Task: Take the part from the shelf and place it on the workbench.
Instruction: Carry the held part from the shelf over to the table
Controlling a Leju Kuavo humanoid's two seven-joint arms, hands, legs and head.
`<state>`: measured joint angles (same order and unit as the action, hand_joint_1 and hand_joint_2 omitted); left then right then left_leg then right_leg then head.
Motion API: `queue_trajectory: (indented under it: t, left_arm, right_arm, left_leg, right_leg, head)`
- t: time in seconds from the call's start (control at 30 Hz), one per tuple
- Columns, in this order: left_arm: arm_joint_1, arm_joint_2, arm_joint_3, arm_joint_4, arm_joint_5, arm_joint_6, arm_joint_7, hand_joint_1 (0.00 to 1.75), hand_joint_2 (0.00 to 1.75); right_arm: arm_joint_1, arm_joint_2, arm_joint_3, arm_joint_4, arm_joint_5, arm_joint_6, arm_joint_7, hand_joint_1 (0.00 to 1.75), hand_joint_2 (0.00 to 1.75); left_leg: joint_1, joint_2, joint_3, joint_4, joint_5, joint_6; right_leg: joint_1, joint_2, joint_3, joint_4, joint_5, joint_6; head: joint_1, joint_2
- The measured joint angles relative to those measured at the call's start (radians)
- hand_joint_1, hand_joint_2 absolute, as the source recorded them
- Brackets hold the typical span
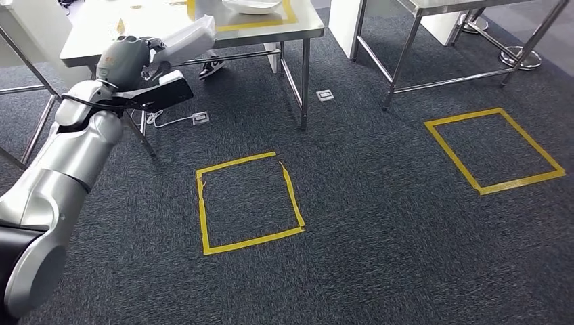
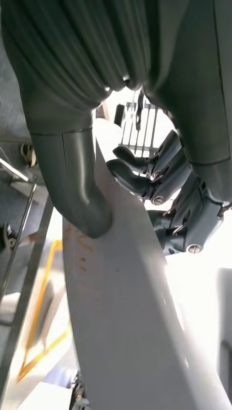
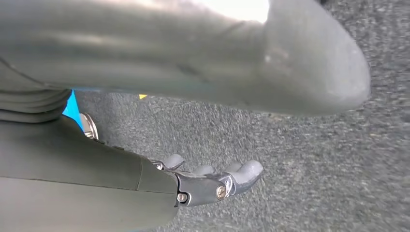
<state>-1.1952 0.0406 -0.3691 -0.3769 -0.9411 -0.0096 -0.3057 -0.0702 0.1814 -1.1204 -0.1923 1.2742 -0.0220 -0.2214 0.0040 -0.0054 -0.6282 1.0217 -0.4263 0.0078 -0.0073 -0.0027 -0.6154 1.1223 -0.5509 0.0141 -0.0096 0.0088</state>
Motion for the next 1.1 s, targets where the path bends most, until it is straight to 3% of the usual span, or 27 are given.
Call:
queue_trajectory:
  t: [0.07,0.1,0.13,0.17,0.23,0.3,0.47,0.5,0.57,0.6,0.63,0.67,0.7,0.73,0.8,0.9,0.97,1.03,1.1]
  left_arm:
    - [0.003,0.002,0.0,0.001,0.0,0.001,0.001,1.45,1.75]
    - [0.007,0.002,0.0,0.001,0.0,0.001,0.001,1.45,1.75]
    - [0.011,0.003,0.0,0.002,-0.001,0.001,0.001,1.45,1.75]
    - [0.013,0.004,0.0,0.002,-0.001,0.001,0.001,1.45,1.75]
    - [0.015,0.007,0.0,0.002,-0.002,0.001,0.001,1.45,1.75]
    - [0.014,0.013,0.0,0.002,-0.002,0.001,0.002,1.45,1.75]
    - [0.013,0.031,0.0,-0.001,-0.004,0.001,0.005,1.45,1.75]
    - [0.012,0.035,0.0,-0.001,-0.004,0.001,0.005,1.45,1.75]
    - [0.013,0.041,0.0,-0.001,-0.004,0.001,0.007,1.45,1.75]
    - [0.016,0.043,0.0,0.0,-0.004,0.001,0.008,1.45,1.75]
    - [0.019,0.045,0.0,0.001,-0.005,0.001,0.011,1.45,1.75]
    - [0.022,0.047,0.0,0.001,-0.007,0.001,0.013,1.45,1.75]
    - [0.023,0.048,0.0,0.001,-0.008,0.001,0.016,1.45,1.75]
    - [0.023,0.05,0.0,0.001,-0.01,0.001,0.019,1.45,1.75]
    - [0.021,0.054,0.0,0.002,-0.013,0.001,0.022,1.45,1.75]
    - [0.022,0.057,0.0,0.002,-0.016,0.001,0.025,1.45,1.75]
    - [0.022,0.057,0.0,0.0,-0.017,0.001,0.026,1.45,1.75]
    - [0.02,0.056,0.0,-0.001,-0.018,0.001,0.027,1.45,1.75]
    - [0.024,0.054,0.0,-0.001,-0.02,0.001,0.028,1.45,1.75]
  right_arm:
    - [0.001,-0.001,0.0,0.0,0.002,0.0,0.001,0.0,0.0]
    - [0.001,-0.002,0.0,0.0,0.004,0.0,0.001,0.0,0.0]
    - [0.001,-0.003,0.0,0.0,0.005,0.0,0.002,0.0,0.0]
    - [0.001,-0.005,0.0,0.0,0.006,0.0,0.002,0.0,0.0]
    - [0.001,-0.008,0.0,0.0,0.008,0.001,0.002,0.0,0.0]
    - [0.001,-0.009,0.0,0.0,0.011,0.003,0.002,0.0,0.0]
    - [0.0,-0.009,0.0,0.0,0.014,0.005,0.002,0.0,0.0]
    - [0.0,-0.009,0.0,0.0,0.014,0.006,0.002,0.0,0.0]
    - [0.0,-0.009,0.0,0.0,0.014,0.008,0.002,0.0,0.0]
    - [0.001,-0.009,0.0,0.0,0.014,0.009,0.003,0.0,0.0]
    - [0.001,-0.009,0.0,0.0,0.014,0.01,0.004,0.0,0.0]
    - [0.001,-0.009,0.0,0.0,0.015,0.01,0.004,0.0,0.0]
    - [0.001,-0.009,0.0,0.0,0.015,0.011,0.004,0.0,0.0]
    - [0.001,-0.009,0.0,0.0,0.015,0.012,0.004,0.0,0.0]
    - [0.0,-0.009,0.0,0.0,0.015,0.012,0.003,0.0,0.0]
    - [-0.001,-0.009,0.0,0.0,0.016,0.012,0.003,0.0,0.0]
    - [-0.001,-0.009,0.0,0.0,0.016,0.012,0.003,0.0,0.0]
    - [-0.002,-0.009,0.0,0.0,0.017,0.011,0.002,0.0,0.0]
    - [-0.001,-0.009,0.0,0.0,0.017,0.011,0.002,0.0,0.0]
  left_leg:
    - [0.0,-0.002,0.004,0.0,-0.005,0.006]
    - [0.001,-0.004,0.005,0.002,-0.008,0.007]
    - [0.001,-0.006,0.007,0.004,-0.012,0.006]
    - [0.002,-0.009,0.01,0.007,-0.016,0.004]
    - [0.004,-0.013,0.017,0.015,-0.029,-0.003]
    - [0.002,-0.016,0.02,0.023,-0.04,-0.015]
    - [0.003,-0.012,0.012,0.045,-0.063,-0.044]
    - [0.004,-0.009,-0.006,0.084,-0.082,-0.049]
    - [0.005,-0.005,-0.072,0.209,-0.132,-0.056]
    - [0.006,-0.004,-0.107,0.266,-0.148,-0.058]
    - [0.006,-0.004,-0.129,0.296,-0.145,-0.058]
    - [0.006,-0.003,-0.132,0.287,-0.122,-0.057]
    - [0.006,-0.001,-0.115,0.238,-0.082,-0.055]
    - [0.006,0.001,-0.085,0.166,-0.04,-0.051]
    - [0.001,0.005,-0.029,0.051,0.003,-0.042]
    - [-0.003,0.001,-0.009,0.018,-0.007,-0.021]
    - [0.001,-0.002,0.002,0.013,-0.013,-0.007]
    - [0.003,-0.002,0.014,0.009,-0.02,0.004]
    - [0.0,-0.005,0.023,0.009,-0.031,0.011]
  right_leg:
    - [-0.002,0.001,-0.077,0.131,-0.044,0.008]
    - [-0.004,0.001,-0.114,0.183,-0.052,0.011]
    - [-0.005,0.001,-0.135,0.201,-0.041,0.013]
    - [-0.007,0.001,-0.136,0.179,-0.01,0.015]
    - [-0.01,0.001,-0.09,0.05,0.073,0.016]
    - [-0.009,0.003,-0.045,-0.05,0.107,0.008]
    - [-0.007,0.003,-0.02,-0.076,0.097,-0.027]
    - [-0.009,0.003,-0.014,-0.078,0.095,-0.033]
    - [-0.01,0.003,-0.004,-0.079,0.086,-0.04]
    - [-0.01,0.003,0.001,-0.079,0.081,-0.041]
    - [-0.01,0.003,0.007,-0.079,0.076,-0.04]
    - [-0.01,0.003,0.015,-0.079,0.07,-0.039]
    - [-0.01,0.003,0.024,-0.079,0.064,-0.037]
    - [-0.01,0.003,0.033,-0.079,0.057,-0.033]
    - [-0.008,0.004,0.045,-0.079,0.044,-0.023]
    - [-0.006,0.003,0.053,-0.08,0.044,-0.006]
    - [-0.006,0.003,0.041,-0.053,0.039,0.001]
    - [-0.007,0.003,-0.016,0.041,0.008,0.007]
    - [-0.007,0.004,-0.101,0.168,-0.035,0.012]
  head:
    - [0.003,0.0]
    - [0.005,0.0]
    - [0.006,0.0]
    - [0.007,0.0]
    - [0.009,0.0]
    - [0.01,0.0]
    - [0.007,0.0]
    - [0.004,0.0]
    - [-0.001,0.0]
    - [-0.001,0.0]
    - [-0.002,0.0]
    - [-0.003,0.0]
    - [-0.003,0.0]
    - [-0.004,0.0]
    - [-0.004,0.0]
    - [-0.003,0.0]
    - [-0.002,0.0]
    - [0.003,0.0]
    - [0.007,0.0]
